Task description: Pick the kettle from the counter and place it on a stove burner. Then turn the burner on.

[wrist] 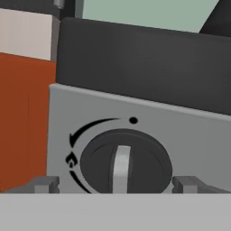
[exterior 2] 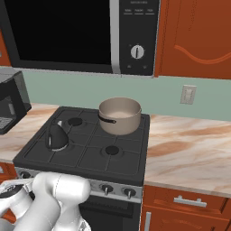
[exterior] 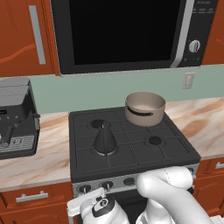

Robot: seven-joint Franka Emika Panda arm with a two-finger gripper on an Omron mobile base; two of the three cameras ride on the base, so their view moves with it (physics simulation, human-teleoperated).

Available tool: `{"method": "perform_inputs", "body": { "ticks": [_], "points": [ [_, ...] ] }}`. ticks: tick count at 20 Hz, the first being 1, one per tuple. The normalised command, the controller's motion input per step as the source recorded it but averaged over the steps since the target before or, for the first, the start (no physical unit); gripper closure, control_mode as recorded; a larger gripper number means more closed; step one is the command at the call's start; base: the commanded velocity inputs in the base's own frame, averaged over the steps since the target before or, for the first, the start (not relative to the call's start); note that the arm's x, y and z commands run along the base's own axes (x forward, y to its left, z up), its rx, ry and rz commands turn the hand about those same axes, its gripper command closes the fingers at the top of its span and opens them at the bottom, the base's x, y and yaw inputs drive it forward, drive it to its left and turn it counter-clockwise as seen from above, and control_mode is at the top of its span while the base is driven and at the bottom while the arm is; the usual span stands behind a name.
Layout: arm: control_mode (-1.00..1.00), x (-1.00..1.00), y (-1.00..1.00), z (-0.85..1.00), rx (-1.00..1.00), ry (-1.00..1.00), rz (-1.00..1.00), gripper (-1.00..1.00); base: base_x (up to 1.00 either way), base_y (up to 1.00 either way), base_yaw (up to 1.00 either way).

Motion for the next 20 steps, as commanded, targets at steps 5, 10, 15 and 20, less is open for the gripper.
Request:
{"method": "perform_inputs", "body": {
  "ticks": [5,10,15,20],
  "points": [
    [-1.00,0.07,0.00,0.00,0.00,0.00,0.00,1.00,0.00,0.00,0.00],
    [-1.00,0.00,0.01,0.00,0.00,0.00,-0.01,1.00,0.00,0.00,0.00],
    [-1.00,0.00,0.00,0.00,0.00,0.00,0.00,1.00,0.00,0.00,0.00],
    [-1.00,-0.02,0.00,0.00,0.00,-0.05,0.04,1.00,0.00,0.00,0.00]
  ]
}}
